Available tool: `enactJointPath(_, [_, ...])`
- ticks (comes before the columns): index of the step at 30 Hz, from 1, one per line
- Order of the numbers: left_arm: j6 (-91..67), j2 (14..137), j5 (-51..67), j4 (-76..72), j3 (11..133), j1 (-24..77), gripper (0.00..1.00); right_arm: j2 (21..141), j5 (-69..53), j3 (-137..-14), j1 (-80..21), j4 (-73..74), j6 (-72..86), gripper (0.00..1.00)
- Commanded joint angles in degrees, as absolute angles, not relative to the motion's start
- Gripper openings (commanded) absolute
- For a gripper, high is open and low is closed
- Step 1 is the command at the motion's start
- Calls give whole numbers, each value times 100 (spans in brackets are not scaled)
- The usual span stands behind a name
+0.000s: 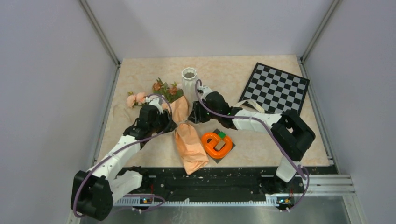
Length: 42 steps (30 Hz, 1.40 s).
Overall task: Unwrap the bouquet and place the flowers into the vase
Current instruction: Untie the ribbon from the wrapping paper.
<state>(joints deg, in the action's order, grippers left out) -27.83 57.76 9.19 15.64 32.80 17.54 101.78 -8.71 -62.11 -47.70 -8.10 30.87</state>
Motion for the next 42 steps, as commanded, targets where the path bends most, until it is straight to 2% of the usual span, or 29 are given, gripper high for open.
enactJointPath(1, [-3369, 5914, 470, 1409, 3509, 1719, 49, 9660, -1053, -6010, -4731, -1368, 2211, 46])
enactJointPath(3, [-3597, 5983, 471, 1337, 3509, 1714, 49, 9641, -1224, -5988, -4737, -1485, 1932, 47])
enactJointPath(7, [-4023, 6076, 569, 1122, 3493, 1700, 57, 9752, -1379, -6193, -4840, -1409, 1311, 47])
enactJointPath(17, [-4331, 6250, 111, 1100, 3521, 1607, 59, 10370, -1362, -6817, -5225, -1104, 744, 44])
enactJointPath(29, [-4377, 6592, 145, 732, 3478, 1431, 58, 10857, -1277, -7169, -5387, -993, 769, 38])
enactJointPath(37, [-4370, 6884, 243, 485, 3444, 1354, 51, 11026, -1121, -7188, -5379, -947, 743, 36])
enactJointPath(42, [-4297, 7100, 193, 391, 3434, 1345, 40, 11094, -785, -7129, -5386, -1051, 691, 29])
